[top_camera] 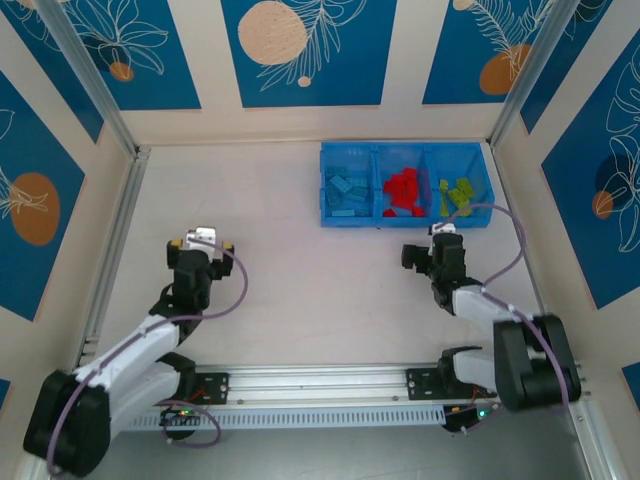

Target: Sort the legos into containers by color

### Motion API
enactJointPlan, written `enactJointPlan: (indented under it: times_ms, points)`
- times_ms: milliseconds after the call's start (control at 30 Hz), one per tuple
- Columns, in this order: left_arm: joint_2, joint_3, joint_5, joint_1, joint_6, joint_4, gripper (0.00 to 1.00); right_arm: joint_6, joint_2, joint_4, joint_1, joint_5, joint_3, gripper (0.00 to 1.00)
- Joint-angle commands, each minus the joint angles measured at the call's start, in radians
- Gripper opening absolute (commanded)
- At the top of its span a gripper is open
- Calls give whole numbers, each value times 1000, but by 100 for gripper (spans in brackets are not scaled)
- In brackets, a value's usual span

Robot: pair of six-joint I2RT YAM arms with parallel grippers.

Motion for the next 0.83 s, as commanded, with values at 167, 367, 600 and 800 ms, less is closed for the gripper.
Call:
enactJointPlan:
  times_ms: [167, 367, 600, 800]
  points:
    - [381, 141, 260, 225, -27, 270, 100, -30, 276, 596, -107, -267, 17, 99]
    - [563, 112, 390, 271, -32, 455, 100, -36, 271, 550, -92, -223, 32, 99]
    - [571, 104, 395, 271, -26, 483, 100, -42, 274, 544, -85, -214, 40, 99]
    - [572, 102, 395, 271, -26, 483, 100, -43, 271, 556, -78, -190, 34, 99]
